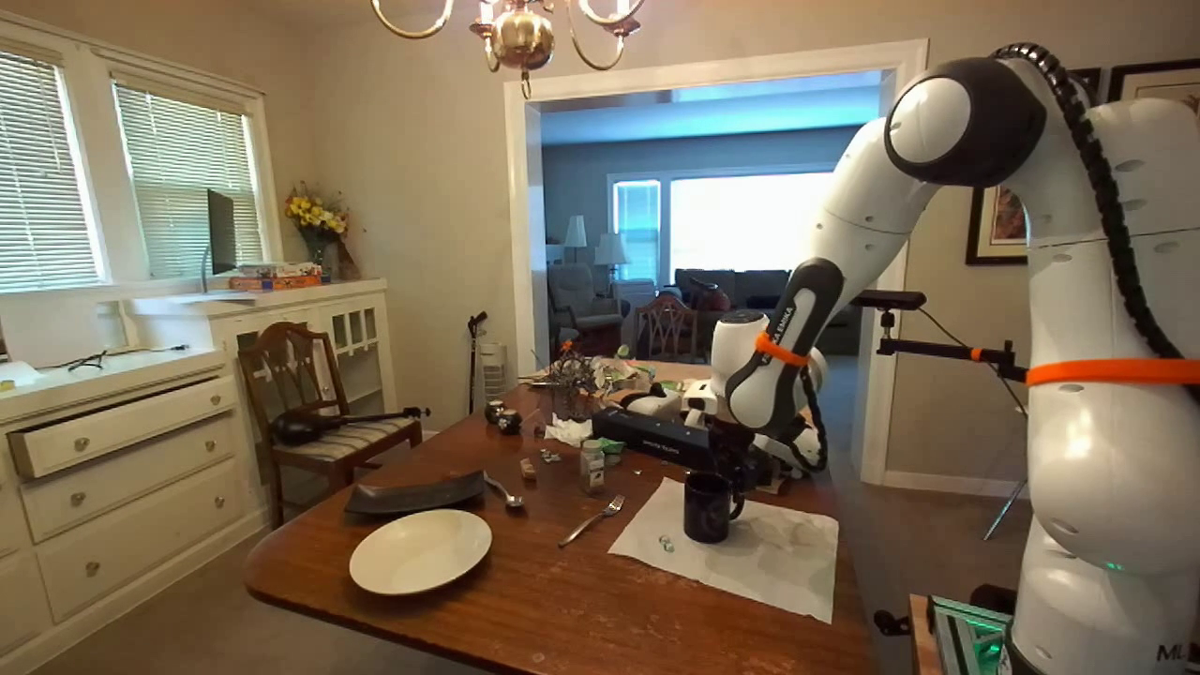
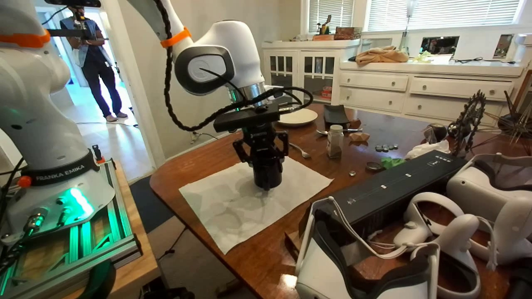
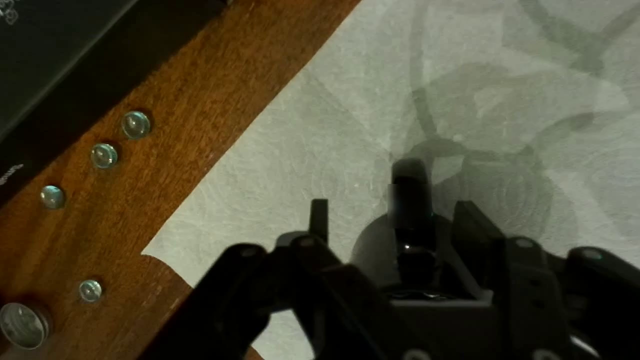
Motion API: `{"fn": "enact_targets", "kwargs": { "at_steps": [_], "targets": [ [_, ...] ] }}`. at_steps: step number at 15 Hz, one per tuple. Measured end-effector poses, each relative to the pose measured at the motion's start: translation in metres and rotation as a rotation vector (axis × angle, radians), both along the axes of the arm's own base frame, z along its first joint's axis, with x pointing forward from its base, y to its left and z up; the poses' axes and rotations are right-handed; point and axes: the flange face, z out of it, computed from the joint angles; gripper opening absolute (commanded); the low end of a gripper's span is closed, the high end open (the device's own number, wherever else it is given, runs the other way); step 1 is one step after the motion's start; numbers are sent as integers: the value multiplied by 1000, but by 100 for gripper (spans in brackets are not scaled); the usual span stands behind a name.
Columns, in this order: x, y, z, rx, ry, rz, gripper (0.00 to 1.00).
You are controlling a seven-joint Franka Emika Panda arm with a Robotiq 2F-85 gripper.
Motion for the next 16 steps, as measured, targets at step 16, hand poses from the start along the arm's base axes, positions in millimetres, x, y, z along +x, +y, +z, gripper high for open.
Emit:
{"fn": "enact_targets", "kwargs": {
  "at_steps": [16],
  "targets": [
    [-7, -16, 11, 14, -18, 41, 5]
  ]
}}
